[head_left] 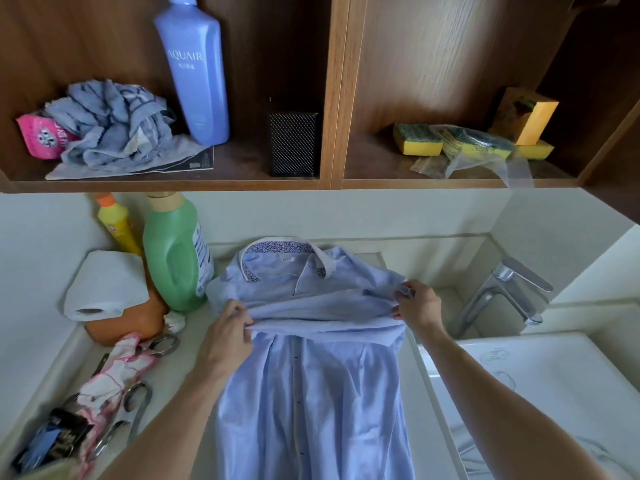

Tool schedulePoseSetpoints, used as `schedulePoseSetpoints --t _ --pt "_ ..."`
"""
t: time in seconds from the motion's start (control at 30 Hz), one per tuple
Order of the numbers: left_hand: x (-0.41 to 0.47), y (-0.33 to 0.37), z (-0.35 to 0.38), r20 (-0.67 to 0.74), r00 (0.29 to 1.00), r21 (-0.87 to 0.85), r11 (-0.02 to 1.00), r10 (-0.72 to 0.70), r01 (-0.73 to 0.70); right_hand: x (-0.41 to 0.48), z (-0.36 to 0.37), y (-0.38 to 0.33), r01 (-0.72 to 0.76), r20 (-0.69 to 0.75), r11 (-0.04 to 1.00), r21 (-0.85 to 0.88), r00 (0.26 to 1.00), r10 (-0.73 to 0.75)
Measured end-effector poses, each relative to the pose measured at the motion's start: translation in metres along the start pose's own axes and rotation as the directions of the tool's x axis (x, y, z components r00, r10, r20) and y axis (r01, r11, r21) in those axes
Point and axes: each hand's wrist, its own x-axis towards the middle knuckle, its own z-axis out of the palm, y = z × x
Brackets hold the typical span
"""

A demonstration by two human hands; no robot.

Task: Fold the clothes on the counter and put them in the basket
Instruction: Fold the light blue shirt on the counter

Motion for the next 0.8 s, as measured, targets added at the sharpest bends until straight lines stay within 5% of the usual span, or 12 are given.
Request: schedulePoseSetpoints --t 0.13,0.3,0.47,0.6,0.7,0.8 --pt "-0.009 -0.025 -0.024 -0.127 0.984 -0.011 0.992 -0.125 0.125 0.0 -0.008 -0.006 0.03 -0.196 0.991 0.13 0.981 -0.004" --pt "-0.027 -0.058 -0.031 0.209 0.924 0.255 0.93 -0.319 0.264 0.009 0.016 0.062 -0.382 0.15 0.924 -0.013 0.913 0.379" --pt "-0.024 -0.049 -0.024 0.146 0.989 0.189 0.982 -0.023 -0.005 0.022 0.022 0.065 -0.207 0.055 0.956 -0.208 0.973 0.223" --pt "-0.012 -0.027 -0.018 0.094 0.976 0.195 0.958 0.195 -0.211 0.026 0.034 0.056 -0.184 0.092 0.958 -0.22 0.974 0.209" --pt "-0.003 -0.021 -0.012 0.129 0.963 0.243 0.934 0.238 -0.264 0.029 0.036 0.057 -0.126 0.156 0.95 -0.284 0.972 0.176" --pt "0.002 -0.037 -0.009 0.087 0.965 0.201 0.945 0.246 -0.258 0.034 0.034 0.056 -0.037 0.03 0.978 -0.204 0.999 0.044"
